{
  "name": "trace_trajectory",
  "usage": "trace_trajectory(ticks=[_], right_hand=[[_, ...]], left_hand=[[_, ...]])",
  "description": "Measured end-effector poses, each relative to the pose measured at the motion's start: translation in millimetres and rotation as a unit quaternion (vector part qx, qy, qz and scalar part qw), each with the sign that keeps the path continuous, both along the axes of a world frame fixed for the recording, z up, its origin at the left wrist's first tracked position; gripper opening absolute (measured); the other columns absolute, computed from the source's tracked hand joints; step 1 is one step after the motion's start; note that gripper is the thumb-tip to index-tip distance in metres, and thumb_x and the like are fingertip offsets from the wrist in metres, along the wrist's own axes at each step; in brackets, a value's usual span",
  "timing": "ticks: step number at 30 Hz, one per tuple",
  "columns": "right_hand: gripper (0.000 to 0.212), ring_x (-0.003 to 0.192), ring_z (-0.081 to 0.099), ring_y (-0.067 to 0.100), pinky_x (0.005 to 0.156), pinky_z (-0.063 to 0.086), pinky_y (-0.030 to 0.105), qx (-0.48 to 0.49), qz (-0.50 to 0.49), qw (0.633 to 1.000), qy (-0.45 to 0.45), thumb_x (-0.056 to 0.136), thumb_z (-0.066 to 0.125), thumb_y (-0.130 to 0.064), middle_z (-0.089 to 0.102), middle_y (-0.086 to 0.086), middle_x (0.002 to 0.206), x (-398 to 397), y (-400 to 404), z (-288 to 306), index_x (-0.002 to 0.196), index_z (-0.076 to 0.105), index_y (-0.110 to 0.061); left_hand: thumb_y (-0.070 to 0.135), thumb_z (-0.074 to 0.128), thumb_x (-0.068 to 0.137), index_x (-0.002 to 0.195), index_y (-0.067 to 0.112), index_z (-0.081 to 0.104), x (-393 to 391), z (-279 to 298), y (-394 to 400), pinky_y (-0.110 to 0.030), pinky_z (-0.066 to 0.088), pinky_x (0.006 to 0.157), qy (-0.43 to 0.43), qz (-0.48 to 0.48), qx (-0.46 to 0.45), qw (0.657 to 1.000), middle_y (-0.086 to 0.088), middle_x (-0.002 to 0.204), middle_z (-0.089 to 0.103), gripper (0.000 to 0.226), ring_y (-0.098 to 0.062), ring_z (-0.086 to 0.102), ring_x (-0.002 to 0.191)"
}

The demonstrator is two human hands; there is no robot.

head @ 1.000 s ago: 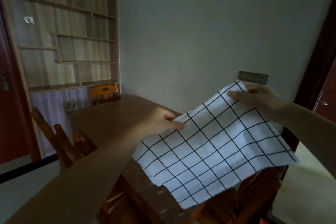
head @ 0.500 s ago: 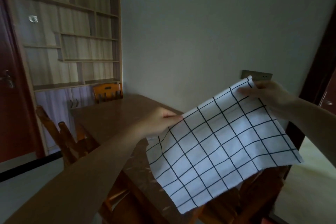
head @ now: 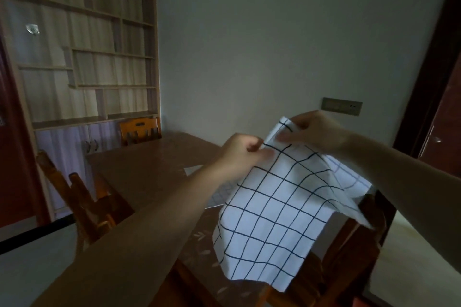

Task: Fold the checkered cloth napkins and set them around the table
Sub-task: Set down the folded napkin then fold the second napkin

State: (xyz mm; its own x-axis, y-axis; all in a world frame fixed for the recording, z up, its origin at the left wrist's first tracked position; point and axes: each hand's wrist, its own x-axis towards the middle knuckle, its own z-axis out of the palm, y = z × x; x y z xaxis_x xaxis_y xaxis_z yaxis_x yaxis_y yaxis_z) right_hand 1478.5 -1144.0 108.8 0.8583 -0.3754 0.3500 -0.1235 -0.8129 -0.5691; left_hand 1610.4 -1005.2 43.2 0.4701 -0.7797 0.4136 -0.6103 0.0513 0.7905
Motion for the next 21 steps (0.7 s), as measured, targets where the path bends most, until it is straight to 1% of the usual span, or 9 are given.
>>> trace_trajectory(ticks=[1,3,6,8,11,14,16,19,21], right_hand=[[0.017,0.044,0.046,0.002,0.044,0.037,0.011,-0.014,-0.005,1.000,0.015,0.079,0.077,-0.027,0.053,-0.006,0.053,1,-3,-1,0.075,0.070,-0.012],[0.025,0.048,0.045,0.008,0.049,0.035,0.019,-0.058,-0.023,0.995,0.072,0.077,0.078,-0.029,0.050,-0.004,0.053,-4,-13,-6,0.071,0.067,-0.007],[0.035,0.046,0.033,0.008,0.051,0.027,0.024,-0.031,-0.046,0.995,0.078,0.077,0.079,-0.026,0.038,-0.006,0.048,-13,-31,-15,0.058,0.057,-0.007],[0.037,0.046,0.030,0.007,0.048,0.026,0.020,0.013,-0.033,0.998,0.050,0.079,0.078,-0.023,0.037,-0.001,0.052,-10,-32,-18,0.067,0.059,0.006],[0.041,0.053,0.039,0.011,0.048,0.031,0.018,0.003,-0.017,0.999,0.047,0.079,0.078,-0.024,0.043,0.008,0.061,-1,-29,-18,0.081,0.061,0.013],[0.031,0.056,0.050,0.012,0.055,0.036,0.024,-0.027,-0.040,0.994,0.097,0.075,0.080,-0.034,0.054,0.000,0.058,-5,-34,-19,0.074,0.068,-0.006],[0.027,0.057,0.057,0.007,0.060,0.043,0.024,0.063,-0.012,0.997,0.052,0.070,0.081,-0.036,0.063,-0.003,0.059,-9,-35,-23,0.071,0.071,-0.011],[0.047,0.093,0.071,0.029,0.092,0.052,0.042,0.218,0.021,0.975,-0.044,0.060,0.081,-0.039,0.074,0.017,0.096,-8,-38,-31,0.089,0.074,-0.002],[0.046,0.100,0.069,0.034,0.098,0.050,0.048,0.247,0.034,0.966,-0.061,0.065,0.079,-0.039,0.074,0.016,0.102,-5,-36,-33,0.096,0.074,-0.005]], left_hand=[[0.047,0.072,0.075,0.079,-0.001,0.066,1,1,0,-0.032,0.039,0.062,0.004,0.013,-0.017,1.000,-0.017,0.068,0.060,0.048,-0.016,0.052,0.061],[0.038,0.071,0.082,0.075,-0.005,0.063,11,-1,5,-0.032,0.034,0.061,0.028,0.036,-0.028,0.999,-0.012,0.065,0.052,0.045,-0.017,0.047,0.060],[0.034,0.068,0.087,0.071,0.018,0.062,28,-8,19,-0.026,0.042,0.070,0.078,0.076,-0.018,0.994,0.001,0.073,0.059,0.024,-0.010,0.056,0.067],[0.033,0.070,0.086,0.071,0.026,0.059,30,-8,22,-0.010,0.045,0.061,0.082,0.067,-0.012,0.994,0.015,0.070,0.060,0.020,0.006,0.059,0.060],[0.033,0.072,0.085,0.072,0.022,0.059,28,-3,21,-0.009,0.042,0.047,0.090,0.090,-0.027,0.991,0.011,0.065,0.059,0.021,0.003,0.057,0.051],[0.042,0.071,0.082,0.080,0.015,0.061,43,-5,28,-0.024,0.047,0.061,0.132,0.126,-0.051,0.982,-0.002,0.072,0.058,0.029,-0.014,0.057,0.063],[0.050,0.068,0.082,0.092,0.010,0.061,55,-10,35,-0.032,0.047,0.072,0.158,0.138,-0.033,0.977,-0.005,0.081,0.058,0.042,-0.019,0.057,0.074],[0.055,0.060,0.085,0.111,0.010,0.055,60,-15,45,-0.033,0.044,0.079,0.188,0.129,-0.017,0.973,-0.005,0.100,0.055,0.052,-0.017,0.054,0.089],[0.054,0.058,0.087,0.138,0.008,0.042,60,-15,46,-0.038,0.039,0.095,0.231,0.109,-0.030,0.966,-0.006,0.124,0.051,0.070,-0.022,0.051,0.113]])
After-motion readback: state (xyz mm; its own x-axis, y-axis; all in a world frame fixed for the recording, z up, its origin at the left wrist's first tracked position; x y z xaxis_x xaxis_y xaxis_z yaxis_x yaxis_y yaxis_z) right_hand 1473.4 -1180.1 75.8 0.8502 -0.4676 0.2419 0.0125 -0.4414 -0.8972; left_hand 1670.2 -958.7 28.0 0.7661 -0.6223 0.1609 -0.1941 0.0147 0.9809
